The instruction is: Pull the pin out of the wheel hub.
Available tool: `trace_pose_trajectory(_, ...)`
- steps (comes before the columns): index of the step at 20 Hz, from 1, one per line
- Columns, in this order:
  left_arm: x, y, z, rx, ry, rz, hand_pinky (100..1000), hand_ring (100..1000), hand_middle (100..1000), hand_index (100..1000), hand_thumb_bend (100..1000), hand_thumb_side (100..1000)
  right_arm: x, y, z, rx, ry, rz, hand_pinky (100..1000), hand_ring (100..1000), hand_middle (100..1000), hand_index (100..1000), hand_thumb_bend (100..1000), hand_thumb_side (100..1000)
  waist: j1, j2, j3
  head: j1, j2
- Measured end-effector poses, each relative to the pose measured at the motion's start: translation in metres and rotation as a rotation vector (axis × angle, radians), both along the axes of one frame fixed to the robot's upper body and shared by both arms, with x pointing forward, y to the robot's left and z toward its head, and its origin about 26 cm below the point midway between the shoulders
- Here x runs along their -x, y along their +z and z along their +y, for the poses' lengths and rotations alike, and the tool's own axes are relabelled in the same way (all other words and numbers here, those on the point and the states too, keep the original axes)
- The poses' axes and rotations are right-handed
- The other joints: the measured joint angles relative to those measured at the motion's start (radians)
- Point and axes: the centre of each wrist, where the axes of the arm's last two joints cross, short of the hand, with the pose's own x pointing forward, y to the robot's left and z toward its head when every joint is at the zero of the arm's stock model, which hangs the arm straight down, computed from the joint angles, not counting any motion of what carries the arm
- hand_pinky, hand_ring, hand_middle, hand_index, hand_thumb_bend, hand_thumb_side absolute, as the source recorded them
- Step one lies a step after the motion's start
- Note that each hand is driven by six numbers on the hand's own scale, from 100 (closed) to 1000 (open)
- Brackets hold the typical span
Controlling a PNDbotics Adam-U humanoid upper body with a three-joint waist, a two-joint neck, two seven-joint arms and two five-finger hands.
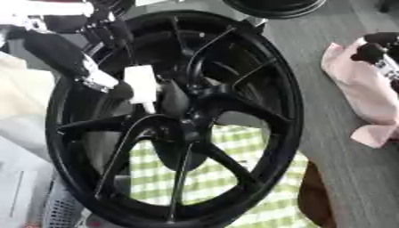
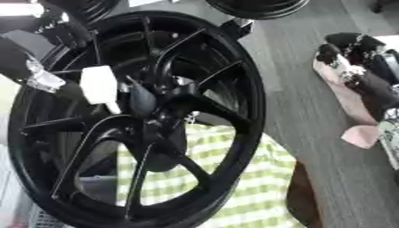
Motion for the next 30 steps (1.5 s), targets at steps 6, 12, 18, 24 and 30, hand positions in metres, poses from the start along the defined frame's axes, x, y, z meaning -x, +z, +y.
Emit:
trace_pose_trajectory(6,0.001,0.01,0.006,-0.073,-0.014,-0.009,840,786,729,842,795,401,0.0,0.0,0.0,0.002,-0.004,0.0,912,693,614,724,414,392,0.0,0.003,0.0,-0.001,0.0)
trace_pose_trajectory(12,0.008,0.014,0.016,-0.129,0.037,-0.021,827,773,712,826,819,403,0.001,-0.003,-0.001,0.0,-0.011,0.006,913,693,614,724,417,394,-0.007,0.018,0.0,-0.005,0.0)
trace_pose_trajectory(18,0.015,0.02,0.011,-0.149,0.025,-0.078,843,793,739,840,812,397,0.001,-0.003,0.0,0.004,-0.012,0.007,913,693,614,725,417,394,-0.006,0.021,0.0,-0.016,-0.027)
trace_pose_trajectory(24,0.012,0.023,-0.001,-0.207,-0.017,-0.099,839,771,709,819,793,414,0.001,-0.004,0.0,0.003,-0.01,0.01,914,693,614,726,418,395,-0.006,0.021,0.0,-0.016,-0.048)
trace_pose_trajectory(30,0.004,0.016,-0.012,-0.233,-0.04,-0.076,817,731,653,788,830,474,0.001,-0.005,0.0,-0.002,-0.01,0.014,915,694,615,726,410,382,-0.006,0.022,0.0,-0.016,-0.063)
